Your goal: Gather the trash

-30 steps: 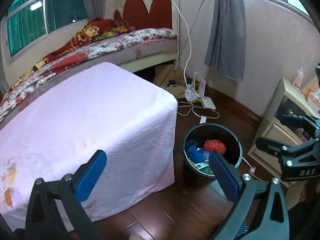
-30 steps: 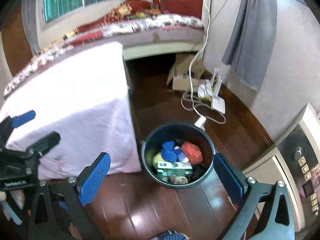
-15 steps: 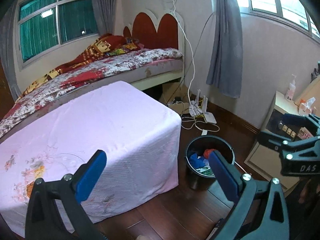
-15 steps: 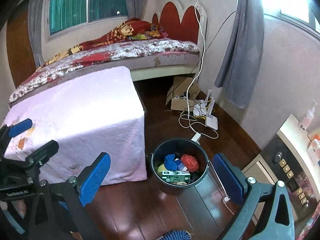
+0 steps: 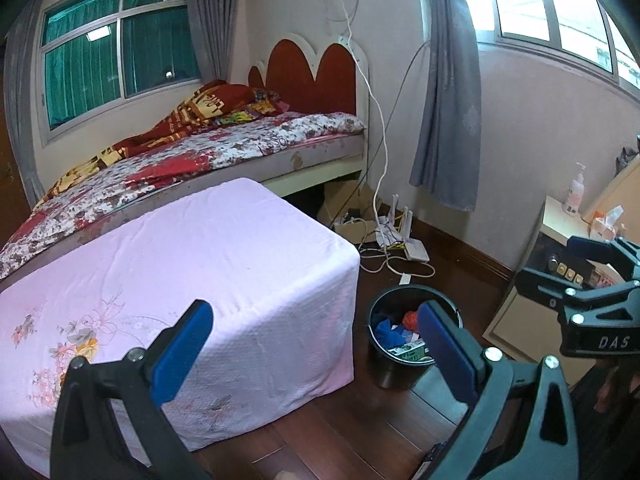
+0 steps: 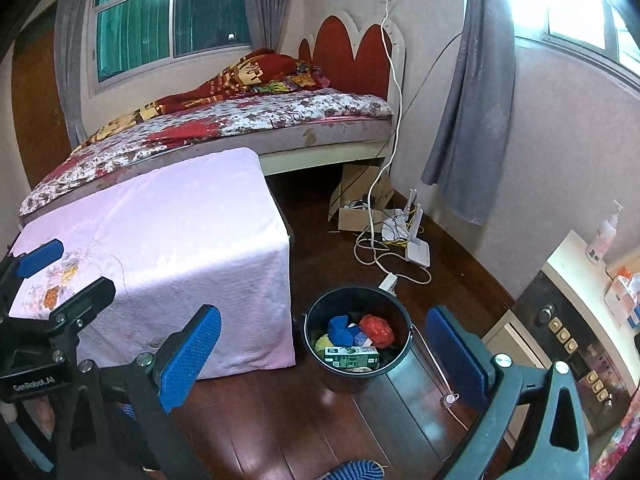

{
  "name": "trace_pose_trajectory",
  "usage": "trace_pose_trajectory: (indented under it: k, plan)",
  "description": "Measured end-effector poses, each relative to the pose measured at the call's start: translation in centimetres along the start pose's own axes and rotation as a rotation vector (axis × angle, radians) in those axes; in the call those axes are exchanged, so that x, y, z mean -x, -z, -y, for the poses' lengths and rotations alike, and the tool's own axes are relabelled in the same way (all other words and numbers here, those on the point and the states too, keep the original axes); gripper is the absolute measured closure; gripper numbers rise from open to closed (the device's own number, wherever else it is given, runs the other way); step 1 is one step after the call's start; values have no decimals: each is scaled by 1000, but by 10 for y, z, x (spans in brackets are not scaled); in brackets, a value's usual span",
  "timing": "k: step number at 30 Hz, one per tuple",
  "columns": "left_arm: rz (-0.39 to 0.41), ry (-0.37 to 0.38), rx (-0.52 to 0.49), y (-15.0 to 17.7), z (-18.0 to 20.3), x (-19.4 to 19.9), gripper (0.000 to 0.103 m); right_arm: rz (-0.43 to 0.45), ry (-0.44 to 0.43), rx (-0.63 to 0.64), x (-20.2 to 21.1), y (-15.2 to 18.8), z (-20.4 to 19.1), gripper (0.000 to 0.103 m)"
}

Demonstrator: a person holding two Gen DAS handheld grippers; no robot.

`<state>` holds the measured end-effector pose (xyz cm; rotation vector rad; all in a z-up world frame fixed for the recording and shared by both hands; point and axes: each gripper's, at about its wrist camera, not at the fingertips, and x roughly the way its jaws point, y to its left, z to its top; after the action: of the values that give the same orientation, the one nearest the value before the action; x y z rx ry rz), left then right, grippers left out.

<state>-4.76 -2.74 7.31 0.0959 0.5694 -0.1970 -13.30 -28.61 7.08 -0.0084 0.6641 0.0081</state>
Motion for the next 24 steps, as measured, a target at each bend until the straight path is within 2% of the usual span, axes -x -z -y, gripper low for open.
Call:
trace_pose_trajectory:
  k: [24]
  plan:
    - [-13,7,4,-1,2,0,1,-7,11,-9,0,0,9,0]
